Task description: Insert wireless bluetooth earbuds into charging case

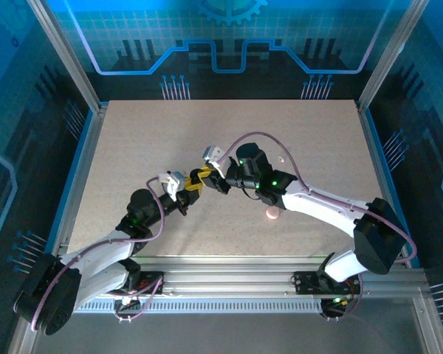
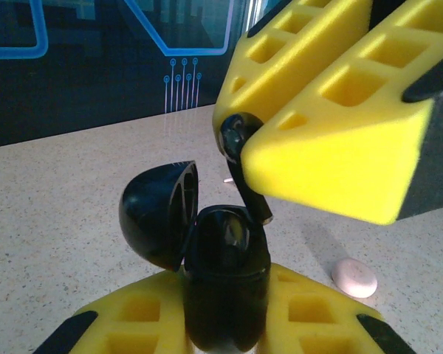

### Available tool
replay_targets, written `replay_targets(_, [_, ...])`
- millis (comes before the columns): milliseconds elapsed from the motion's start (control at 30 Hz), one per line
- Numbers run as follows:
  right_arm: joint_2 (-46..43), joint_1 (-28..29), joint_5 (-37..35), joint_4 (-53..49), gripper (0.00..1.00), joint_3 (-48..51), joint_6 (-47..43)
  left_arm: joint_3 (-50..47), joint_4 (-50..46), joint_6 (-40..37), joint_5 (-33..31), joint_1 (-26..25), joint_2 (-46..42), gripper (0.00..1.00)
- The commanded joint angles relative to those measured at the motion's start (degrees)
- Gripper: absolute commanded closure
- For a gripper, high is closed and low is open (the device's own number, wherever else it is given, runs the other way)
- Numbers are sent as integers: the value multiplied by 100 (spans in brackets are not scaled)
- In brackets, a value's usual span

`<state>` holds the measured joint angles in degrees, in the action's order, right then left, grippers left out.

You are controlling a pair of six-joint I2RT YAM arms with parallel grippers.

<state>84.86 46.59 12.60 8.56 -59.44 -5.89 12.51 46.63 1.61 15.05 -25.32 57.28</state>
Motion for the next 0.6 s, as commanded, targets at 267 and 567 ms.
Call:
replay_targets(267, [153,197,71,-256,80,-104,-333,187,398,95,25,27,-57,93])
replay_targets(567, [42,13,40,65,80,-7,-24,163,420,87,53,27,32,93])
